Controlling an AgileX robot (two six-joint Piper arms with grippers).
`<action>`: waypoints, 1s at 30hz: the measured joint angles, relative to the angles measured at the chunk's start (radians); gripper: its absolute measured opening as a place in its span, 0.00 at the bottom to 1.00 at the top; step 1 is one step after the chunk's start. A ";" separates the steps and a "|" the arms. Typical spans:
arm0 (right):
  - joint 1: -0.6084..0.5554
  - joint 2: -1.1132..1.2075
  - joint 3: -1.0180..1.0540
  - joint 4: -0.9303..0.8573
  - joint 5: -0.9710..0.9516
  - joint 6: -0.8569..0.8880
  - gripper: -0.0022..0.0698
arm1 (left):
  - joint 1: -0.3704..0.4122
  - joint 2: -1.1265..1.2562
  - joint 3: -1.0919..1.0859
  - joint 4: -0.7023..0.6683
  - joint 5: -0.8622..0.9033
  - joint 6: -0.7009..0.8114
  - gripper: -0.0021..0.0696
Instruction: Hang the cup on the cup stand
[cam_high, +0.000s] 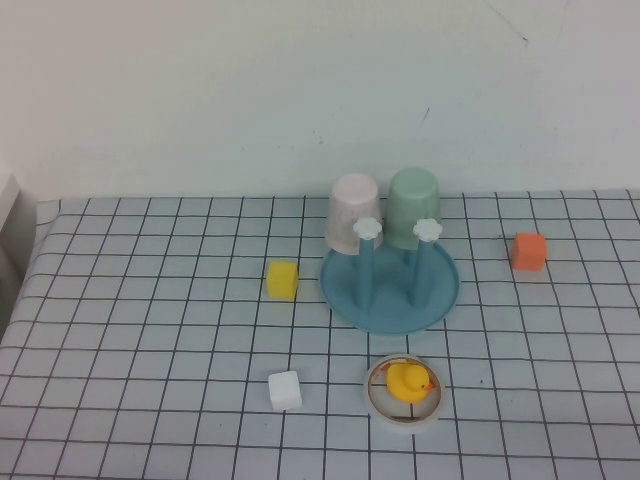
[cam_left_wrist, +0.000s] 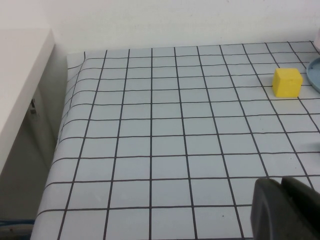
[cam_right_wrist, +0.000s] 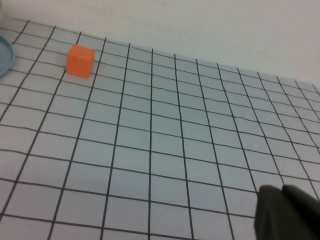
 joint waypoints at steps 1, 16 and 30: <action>0.000 0.000 0.000 0.000 0.000 0.002 0.03 | 0.000 0.000 0.000 0.000 0.000 0.000 0.03; 0.000 0.000 -0.002 -0.023 0.015 0.128 0.03 | 0.000 0.000 0.000 0.000 0.000 0.000 0.03; 0.002 0.000 -0.005 -0.039 0.029 0.119 0.03 | 0.000 0.000 0.000 0.000 0.000 0.002 0.03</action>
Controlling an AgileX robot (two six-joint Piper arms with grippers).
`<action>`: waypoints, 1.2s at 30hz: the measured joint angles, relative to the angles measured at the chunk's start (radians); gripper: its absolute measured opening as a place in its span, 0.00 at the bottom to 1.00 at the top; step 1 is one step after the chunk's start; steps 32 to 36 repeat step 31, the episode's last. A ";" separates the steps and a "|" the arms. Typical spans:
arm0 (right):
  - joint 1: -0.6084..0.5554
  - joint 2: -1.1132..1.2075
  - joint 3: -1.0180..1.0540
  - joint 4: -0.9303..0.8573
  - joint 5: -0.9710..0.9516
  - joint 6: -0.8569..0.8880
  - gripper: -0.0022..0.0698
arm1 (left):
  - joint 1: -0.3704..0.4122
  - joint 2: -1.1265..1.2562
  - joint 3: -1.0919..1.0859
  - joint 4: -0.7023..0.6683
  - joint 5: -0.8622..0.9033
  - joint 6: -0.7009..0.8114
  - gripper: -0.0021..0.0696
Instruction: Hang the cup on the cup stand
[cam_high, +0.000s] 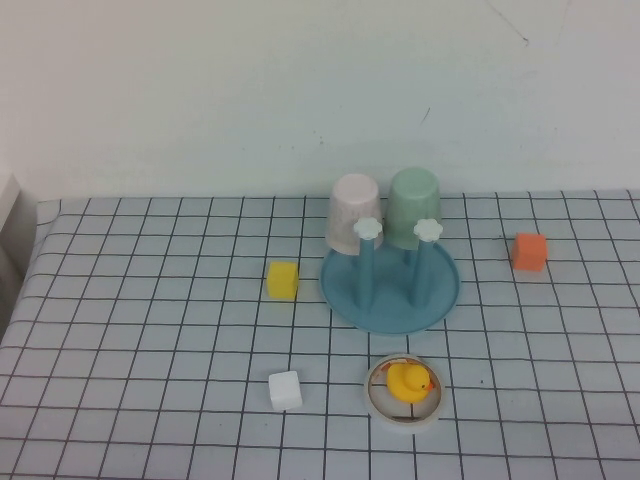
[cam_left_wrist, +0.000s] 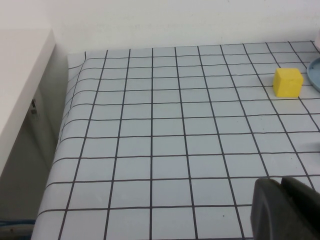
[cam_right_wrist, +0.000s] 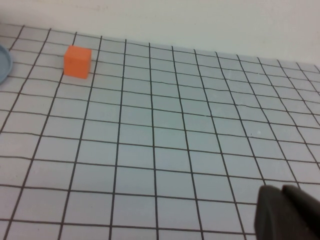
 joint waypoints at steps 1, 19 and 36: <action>0.000 0.000 0.000 0.000 0.000 0.002 0.03 | 0.000 0.000 0.000 0.000 0.000 0.000 0.03; 0.013 0.000 -0.002 0.000 0.005 0.059 0.03 | 0.000 0.000 0.000 0.000 0.000 0.000 0.03; 0.028 0.000 -0.002 -0.002 0.007 0.060 0.03 | 0.000 0.000 0.000 0.000 0.000 -0.002 0.03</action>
